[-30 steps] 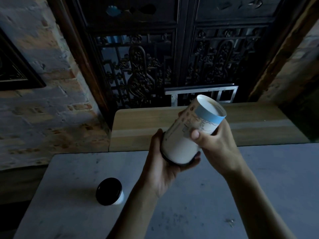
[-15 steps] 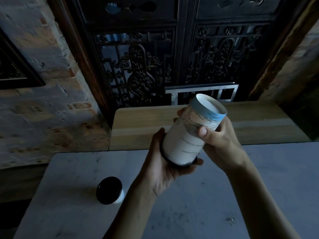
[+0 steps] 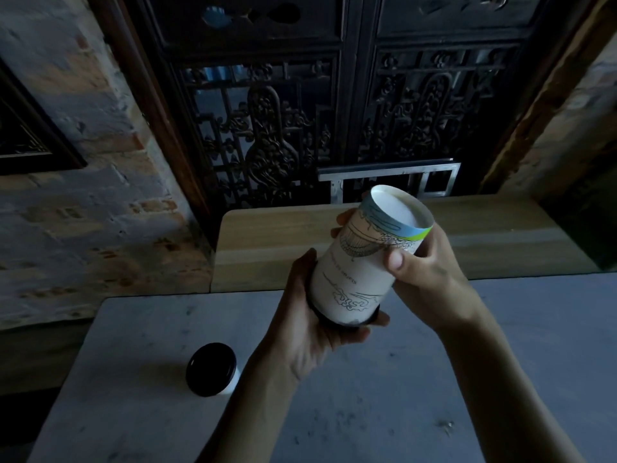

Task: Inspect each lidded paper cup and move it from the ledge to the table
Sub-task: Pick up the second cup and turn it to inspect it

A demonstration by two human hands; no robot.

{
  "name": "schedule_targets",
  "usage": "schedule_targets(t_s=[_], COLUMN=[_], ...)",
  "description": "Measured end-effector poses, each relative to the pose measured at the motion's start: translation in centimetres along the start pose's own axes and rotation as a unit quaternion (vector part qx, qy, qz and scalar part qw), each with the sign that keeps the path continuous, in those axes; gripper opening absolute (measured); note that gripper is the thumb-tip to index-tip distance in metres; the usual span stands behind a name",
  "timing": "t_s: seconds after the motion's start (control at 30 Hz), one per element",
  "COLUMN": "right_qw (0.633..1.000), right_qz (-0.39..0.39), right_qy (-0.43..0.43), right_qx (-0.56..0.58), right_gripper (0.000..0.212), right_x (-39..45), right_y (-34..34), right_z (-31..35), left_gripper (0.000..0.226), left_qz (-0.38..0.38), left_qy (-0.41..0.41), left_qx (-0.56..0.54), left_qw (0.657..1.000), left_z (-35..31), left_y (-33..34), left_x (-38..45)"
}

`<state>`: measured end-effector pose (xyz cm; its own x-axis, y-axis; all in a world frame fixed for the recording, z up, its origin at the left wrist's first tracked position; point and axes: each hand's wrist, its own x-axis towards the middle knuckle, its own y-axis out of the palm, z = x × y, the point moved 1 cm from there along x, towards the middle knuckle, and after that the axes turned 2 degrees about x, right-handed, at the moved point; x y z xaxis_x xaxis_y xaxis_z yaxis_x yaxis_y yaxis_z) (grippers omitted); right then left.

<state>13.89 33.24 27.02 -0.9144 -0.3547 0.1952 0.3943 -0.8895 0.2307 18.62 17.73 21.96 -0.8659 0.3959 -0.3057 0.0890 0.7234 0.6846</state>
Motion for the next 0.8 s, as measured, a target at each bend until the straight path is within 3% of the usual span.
schedule_targets(t_s=[0.23, 0.47, 0.57, 0.67, 0.8], right_qw=[0.993, 0.999, 0.998, 0.994, 0.99], right_qz=[-0.116, -0.028, -0.057, -0.106, -0.141], right_qy=[-0.022, -0.012, -0.008, -0.015, -0.01], right_qx=[-0.024, 0.022, 0.024, 0.02, 0.014], right_gripper=[0.091, 0.082, 0.088, 0.1, 0.097], right_x=[-0.9, -0.8, -0.8, -1.0, -1.4], right_y=[1.5, 0.6, 0.8, 1.5, 1.8], right_z=[-1.1, -0.3, -0.1, -0.3, -1.1], left_gripper=[0.063, 0.079, 0.08, 0.065, 0.058], left_qz=[-0.063, -0.036, -0.029, -0.053, -0.083], left_qy=[0.089, 0.007, 0.024, 0.07, 0.087], left_qx=[0.03, 0.023, 0.016, 0.02, -0.002], left_qw=[0.994, 0.999, 0.999, 0.996, 0.993], left_z=[0.6, 0.1, 0.4, 0.7, 0.7], left_y=[0.6, -0.1, -0.2, 0.0, 0.2], left_x=[0.0, -0.5, -0.4, -0.3, -0.4])
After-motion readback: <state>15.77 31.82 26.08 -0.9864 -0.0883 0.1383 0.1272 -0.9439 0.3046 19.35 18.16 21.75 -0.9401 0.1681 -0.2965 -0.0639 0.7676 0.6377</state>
